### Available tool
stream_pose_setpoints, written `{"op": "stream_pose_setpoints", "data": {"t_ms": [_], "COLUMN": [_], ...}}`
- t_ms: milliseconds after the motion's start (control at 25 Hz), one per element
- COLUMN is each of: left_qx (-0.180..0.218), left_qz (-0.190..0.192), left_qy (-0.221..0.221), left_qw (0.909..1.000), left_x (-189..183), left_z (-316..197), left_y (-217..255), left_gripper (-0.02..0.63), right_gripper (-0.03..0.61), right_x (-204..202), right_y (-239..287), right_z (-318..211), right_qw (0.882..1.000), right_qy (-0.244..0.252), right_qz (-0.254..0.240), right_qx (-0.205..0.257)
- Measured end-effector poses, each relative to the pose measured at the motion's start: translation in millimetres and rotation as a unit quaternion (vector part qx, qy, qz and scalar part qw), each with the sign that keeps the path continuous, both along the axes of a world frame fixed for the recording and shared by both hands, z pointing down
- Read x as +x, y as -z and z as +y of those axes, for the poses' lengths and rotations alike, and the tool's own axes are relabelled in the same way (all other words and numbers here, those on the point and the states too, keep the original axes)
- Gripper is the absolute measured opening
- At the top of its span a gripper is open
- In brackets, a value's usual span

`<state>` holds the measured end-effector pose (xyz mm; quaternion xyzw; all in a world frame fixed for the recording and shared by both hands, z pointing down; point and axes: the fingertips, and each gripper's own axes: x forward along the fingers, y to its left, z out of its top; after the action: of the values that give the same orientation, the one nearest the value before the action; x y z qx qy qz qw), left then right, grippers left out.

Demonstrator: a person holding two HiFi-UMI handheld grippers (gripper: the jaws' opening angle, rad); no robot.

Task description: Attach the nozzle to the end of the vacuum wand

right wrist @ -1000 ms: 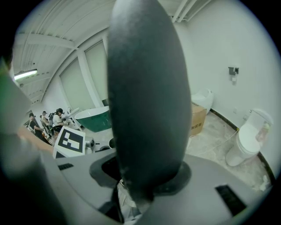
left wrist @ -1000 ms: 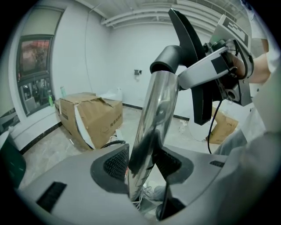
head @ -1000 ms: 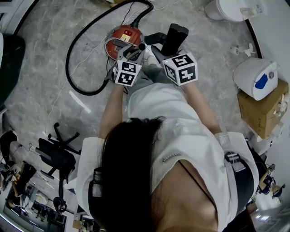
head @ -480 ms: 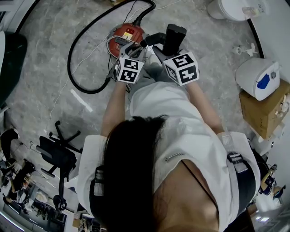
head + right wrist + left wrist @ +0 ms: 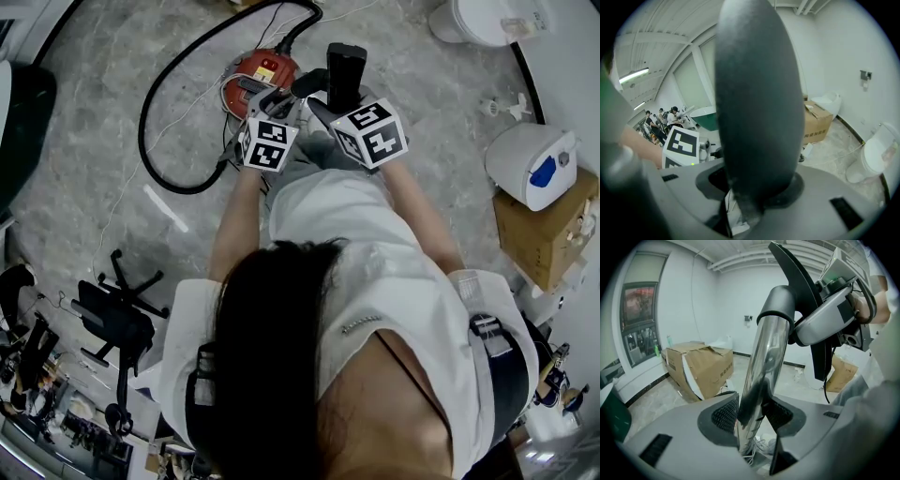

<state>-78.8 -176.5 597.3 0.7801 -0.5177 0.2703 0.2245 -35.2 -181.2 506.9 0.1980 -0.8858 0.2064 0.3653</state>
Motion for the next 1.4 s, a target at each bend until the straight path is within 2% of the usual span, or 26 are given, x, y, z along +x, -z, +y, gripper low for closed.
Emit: {"op": "stream_pose_setpoints", "data": {"t_ms": [120,360,640,760,1000,1400], "left_qx": [0.002,0.005,0.005,0.003,0.005,0.002], "left_qz": [0.001,-0.001,-0.007,-0.009,-0.007,-0.005], "left_qy": [0.002,-0.001,-0.013,-0.014,-0.014,-0.014], "left_qw": [1.0000,1.0000,0.9999,0.9998,0.9999,0.9999], "left_x": [-0.1,0.3,-0.3,-0.2,-0.8,2.1], "left_z": [0.0,3.2,2.5,1.9,1.7,-2.2], "left_y": [0.8,2.3,1.1,0.9,-0.2,-4.0], "left_gripper": [0.172,0.170,0.164,0.163,0.163,0.163], "right_gripper": [0.172,0.172,0.171,0.170,0.169,0.167], "right_x": [-1.4,-1.6,-4.9,-5.3,-8.3,-7.6], "right_y": [-1.5,-5.7,-7.1,-6.3,-0.7,0.8], "right_z": [0.2,6.1,3.3,1.6,1.6,-1.9], "right_qw": [1.000,0.992,0.984,0.986,0.991,0.990], "right_qy": [0.005,0.014,0.052,0.059,0.089,0.107], "right_qz": [-0.005,-0.033,-0.017,-0.004,0.045,0.092], "right_qx": [-0.023,-0.125,-0.169,-0.158,-0.092,-0.028]}}
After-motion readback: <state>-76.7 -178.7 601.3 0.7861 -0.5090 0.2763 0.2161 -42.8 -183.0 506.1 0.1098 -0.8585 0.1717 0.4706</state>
